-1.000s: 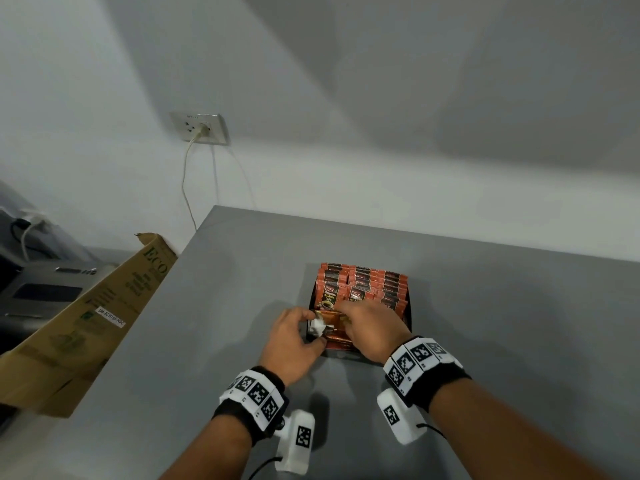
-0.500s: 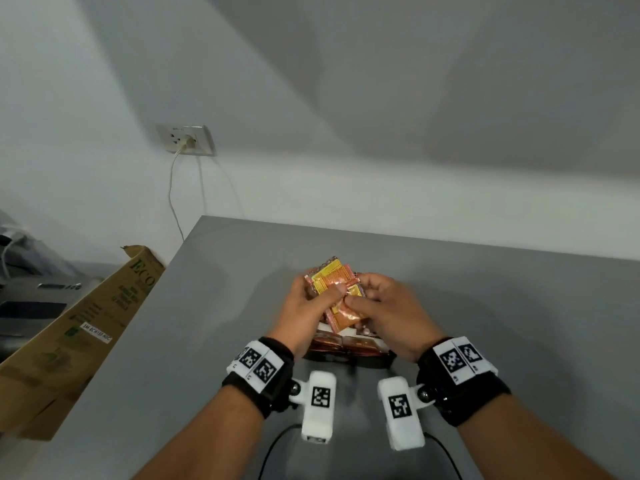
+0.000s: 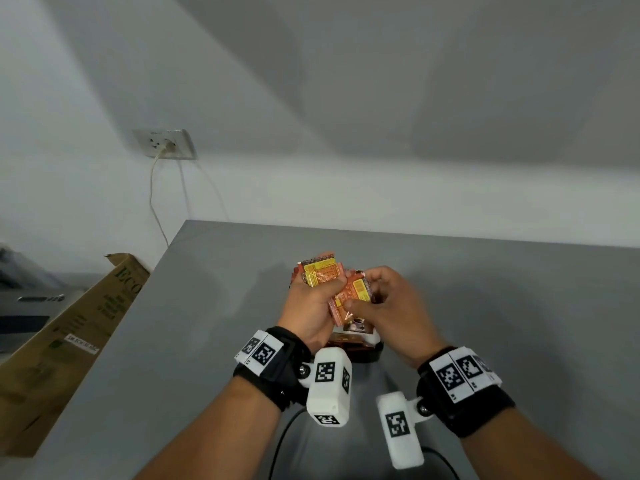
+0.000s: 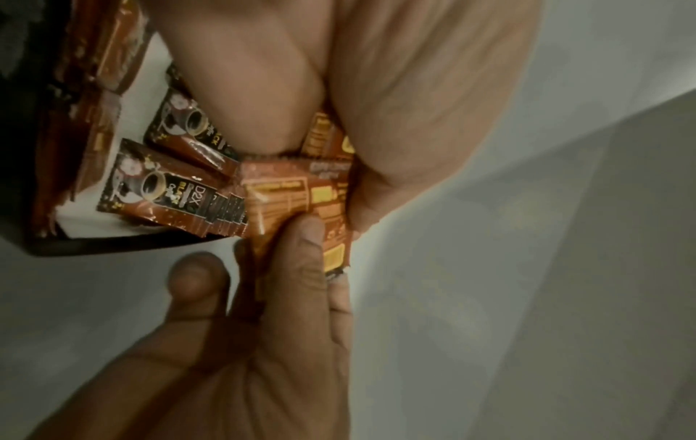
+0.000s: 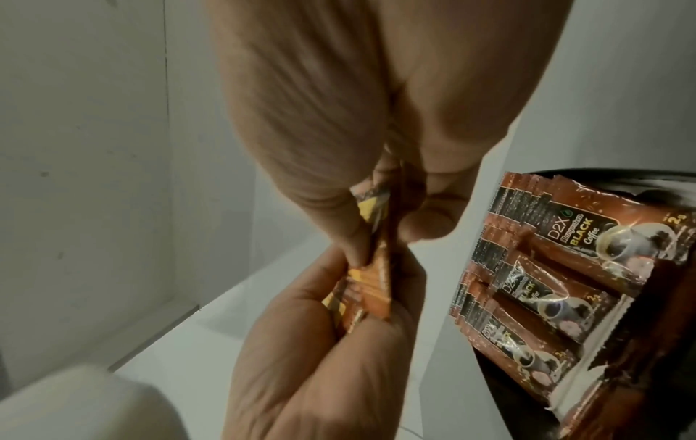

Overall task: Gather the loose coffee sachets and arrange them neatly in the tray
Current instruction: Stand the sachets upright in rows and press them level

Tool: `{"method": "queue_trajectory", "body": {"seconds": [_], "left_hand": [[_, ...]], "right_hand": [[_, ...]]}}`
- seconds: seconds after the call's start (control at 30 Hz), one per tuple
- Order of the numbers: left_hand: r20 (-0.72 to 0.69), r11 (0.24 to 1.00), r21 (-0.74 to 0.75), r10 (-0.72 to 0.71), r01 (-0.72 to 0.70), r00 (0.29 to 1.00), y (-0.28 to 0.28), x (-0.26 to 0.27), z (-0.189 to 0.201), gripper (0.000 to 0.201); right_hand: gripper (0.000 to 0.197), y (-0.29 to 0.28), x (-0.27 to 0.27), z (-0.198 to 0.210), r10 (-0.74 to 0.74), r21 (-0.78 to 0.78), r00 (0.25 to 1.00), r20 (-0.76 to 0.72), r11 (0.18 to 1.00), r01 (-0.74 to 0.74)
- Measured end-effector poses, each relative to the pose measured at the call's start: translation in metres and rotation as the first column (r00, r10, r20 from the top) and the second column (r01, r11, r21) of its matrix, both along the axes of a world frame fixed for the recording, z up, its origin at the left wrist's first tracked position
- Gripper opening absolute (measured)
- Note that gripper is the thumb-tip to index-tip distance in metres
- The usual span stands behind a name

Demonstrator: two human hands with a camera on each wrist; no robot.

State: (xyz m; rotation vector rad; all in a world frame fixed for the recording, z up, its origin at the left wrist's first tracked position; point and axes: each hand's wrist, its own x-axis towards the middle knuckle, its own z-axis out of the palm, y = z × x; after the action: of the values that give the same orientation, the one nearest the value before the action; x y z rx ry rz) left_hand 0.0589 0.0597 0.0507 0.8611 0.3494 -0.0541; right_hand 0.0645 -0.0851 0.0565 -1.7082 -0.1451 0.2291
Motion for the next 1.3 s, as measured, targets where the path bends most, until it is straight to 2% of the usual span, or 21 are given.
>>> {"method": "queue_trajectory", "body": {"seconds": [0.1,0.17,0.27,0.33,0.43,0.5,0.57,0.6,0.67,0.73,0.8,0.9,1.0,1.17,1.23,1.3], "left_hand": [[-0.029,1.000,-0.025,-0.002,0.001,1.000,0.005,-0.003,0.000,0.037],[-0.059,0.998,-0.069,0.001,-0.005,0.998,0.011,-0.004,-0.006,0.032],[-0.085,0.996,-0.092,-0.020,0.013,0.996,0.016,-0.008,-0.009,0.038],[-0.092,0.995,-0.080,-0.063,0.055,0.994,0.015,-0.011,-0.009,0.037],[-0.068,0.994,0.003,-0.109,0.109,0.992,0.012,-0.013,-0.008,0.051],[-0.051,0.994,0.061,-0.091,0.094,0.995,0.011,-0.013,-0.006,0.057],[-0.038,0.993,0.097,-0.069,0.072,0.997,0.010,-0.013,-0.005,0.057],[-0.029,0.991,0.118,-0.065,0.068,0.997,0.009,-0.013,-0.004,0.057],[-0.008,0.980,0.181,-0.082,0.082,0.997,0.008,-0.014,-0.002,0.059],[0.000,0.968,0.226,-0.115,0.112,0.993,0.006,-0.015,0.000,0.057],[-0.020,0.970,0.213,-0.115,0.117,0.993,0.006,-0.013,0.002,0.048],[-0.075,0.990,0.120,-0.060,0.069,0.995,0.014,-0.010,0.001,0.036],[-0.055,0.985,0.145,-0.089,0.096,0.995,0.016,-0.011,-0.002,0.037],[-0.017,0.941,0.295,-0.166,0.164,0.986,0.010,-0.014,-0.003,0.038],[-0.013,0.921,0.349,-0.181,0.174,0.983,0.009,-0.013,-0.003,0.038],[-0.029,0.918,0.358,-0.169,0.168,0.985,0.010,-0.012,-0.006,0.036]], "right_hand": [[0.017,-0.005,0.006,0.002,-0.047,-0.027,0.995,0.087,0.998,0.049],[0.018,-0.011,0.010,0.006,-0.071,-0.007,0.989,0.127,0.997,0.073],[0.043,-0.015,0.012,0.010,-0.049,0.041,0.991,0.125,0.998,0.044],[0.058,-0.014,0.011,0.007,-0.006,0.003,0.991,0.133,1.000,0.006],[0.063,-0.010,0.010,-0.001,0.016,-0.029,0.993,0.117,0.999,-0.013],[0.058,-0.009,0.009,-0.003,-0.014,0.132,1.000,0.019,0.991,0.012],[0.045,-0.008,0.007,0.000,-0.010,0.358,0.991,-0.132,0.932,0.057],[0.037,-0.008,0.006,0.001,0.005,0.403,0.987,-0.160,0.913,0.061],[0.024,-0.008,0.004,0.001,0.028,0.300,0.994,-0.103,0.954,0.005],[0.028,-0.012,0.006,0.001,0.063,0.108,0.998,-0.017,0.992,-0.061],[0.022,-0.015,0.011,0.001,0.060,0.037,0.998,-0.006,0.998,-0.059],[0.023,-0.021,0.017,-0.004,0.000,0.170,0.990,-0.138,0.985,0.024],[0.026,-0.021,0.018,-0.006,0.043,0.307,0.971,-0.235,0.951,0.032],[0.025,-0.008,0.019,-0.005,0.157,0.258,0.947,-0.279,0.963,-0.084],[0.025,-0.003,0.017,-0.004,0.150,0.244,0.941,-0.303,0.967,-0.076],[0.028,0.000,0.015,-0.003,0.091,0.229,0.960,-0.266,0.973,-0.029]]}}
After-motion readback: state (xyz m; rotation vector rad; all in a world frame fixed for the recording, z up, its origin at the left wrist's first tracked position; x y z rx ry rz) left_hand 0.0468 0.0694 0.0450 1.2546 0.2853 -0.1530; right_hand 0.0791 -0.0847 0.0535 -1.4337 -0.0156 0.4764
